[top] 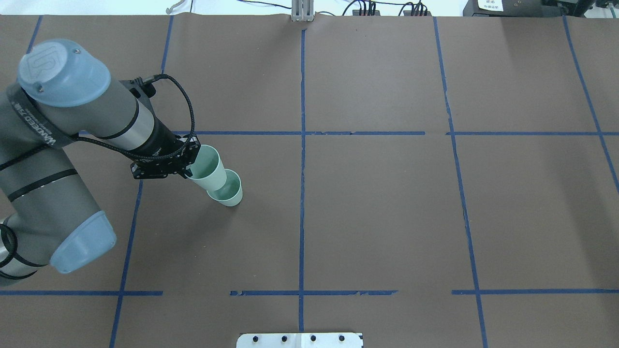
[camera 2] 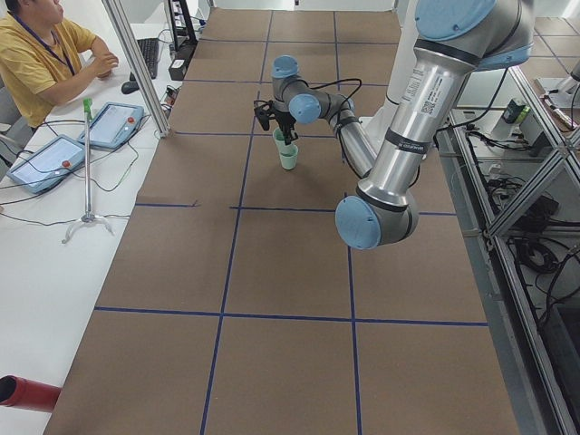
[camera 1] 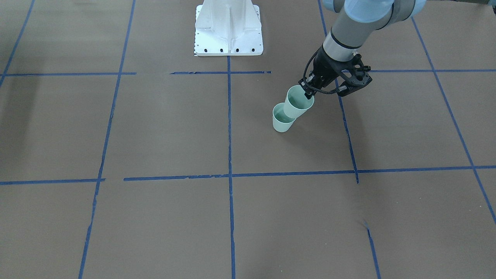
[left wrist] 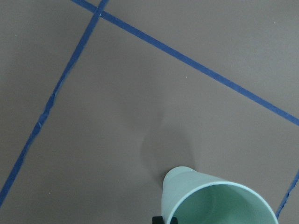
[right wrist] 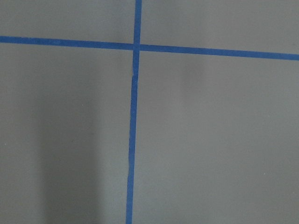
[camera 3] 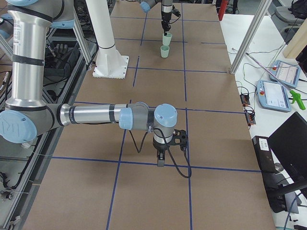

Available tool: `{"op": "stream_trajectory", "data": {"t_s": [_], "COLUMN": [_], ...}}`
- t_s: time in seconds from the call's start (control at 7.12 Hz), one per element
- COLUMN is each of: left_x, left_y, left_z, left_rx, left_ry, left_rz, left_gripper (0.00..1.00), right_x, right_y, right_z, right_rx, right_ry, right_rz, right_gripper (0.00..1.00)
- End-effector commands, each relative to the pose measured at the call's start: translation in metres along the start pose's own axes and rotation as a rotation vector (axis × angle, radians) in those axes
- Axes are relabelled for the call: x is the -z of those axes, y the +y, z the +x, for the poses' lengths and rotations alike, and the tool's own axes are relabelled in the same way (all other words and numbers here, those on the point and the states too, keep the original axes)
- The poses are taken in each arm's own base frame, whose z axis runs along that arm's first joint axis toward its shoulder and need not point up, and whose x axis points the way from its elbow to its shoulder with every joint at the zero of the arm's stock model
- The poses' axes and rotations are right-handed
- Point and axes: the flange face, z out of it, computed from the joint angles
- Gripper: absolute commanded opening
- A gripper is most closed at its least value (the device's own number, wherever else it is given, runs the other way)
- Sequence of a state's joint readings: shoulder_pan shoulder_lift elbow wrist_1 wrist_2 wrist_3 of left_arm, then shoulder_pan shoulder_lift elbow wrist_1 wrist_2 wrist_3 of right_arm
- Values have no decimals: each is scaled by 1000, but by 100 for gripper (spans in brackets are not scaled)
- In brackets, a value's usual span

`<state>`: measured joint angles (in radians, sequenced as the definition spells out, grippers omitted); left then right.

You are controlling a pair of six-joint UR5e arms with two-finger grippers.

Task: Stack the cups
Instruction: 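Lower the held cup into the other cup and open the left gripper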

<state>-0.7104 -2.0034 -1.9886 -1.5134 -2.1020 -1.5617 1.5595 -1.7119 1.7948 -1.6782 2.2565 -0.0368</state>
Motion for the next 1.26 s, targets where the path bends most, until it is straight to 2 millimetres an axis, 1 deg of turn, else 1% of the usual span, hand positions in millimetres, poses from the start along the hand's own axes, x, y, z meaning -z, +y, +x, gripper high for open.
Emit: {"op": "stream_trajectory", "data": {"t_s": [0.0, 0.28, 0.42, 0.56, 0.7, 0.84, 0.98, 1.12], "left_x": [-6, -10, -10, -10, -9, -6, -2, -3], "left_y": [5, 9, 8, 9, 8, 9, 8, -1], "left_z": [6, 9, 9, 11, 11, 11, 7, -3], "left_rx": [-3, -11, -10, -12, -11, -13, -22, -46], "left_ry": [-4, -5, -7, -4, -4, 5, 8, 9], "left_rz": [-2, -8, -7, -5, -7, -8, -9, 1], "left_gripper": [0, 0, 33, 75, 99, 100, 100, 100], "right_x": [0, 0, 0, 0, 0, 0, 0, 0], "right_y": [0, 0, 0, 0, 0, 0, 0, 0], "right_z": [0, 0, 0, 0, 0, 0, 0, 0], "right_rx": [0, 1, 1, 1, 0, 1, 1, 1], "right_ry": [0, 0, 0, 0, 0, 0, 0, 0], "right_rz": [0, -1, -1, -1, 0, -1, -1, -1], "right_gripper": [100, 100, 100, 100, 100, 100, 100, 100]}}
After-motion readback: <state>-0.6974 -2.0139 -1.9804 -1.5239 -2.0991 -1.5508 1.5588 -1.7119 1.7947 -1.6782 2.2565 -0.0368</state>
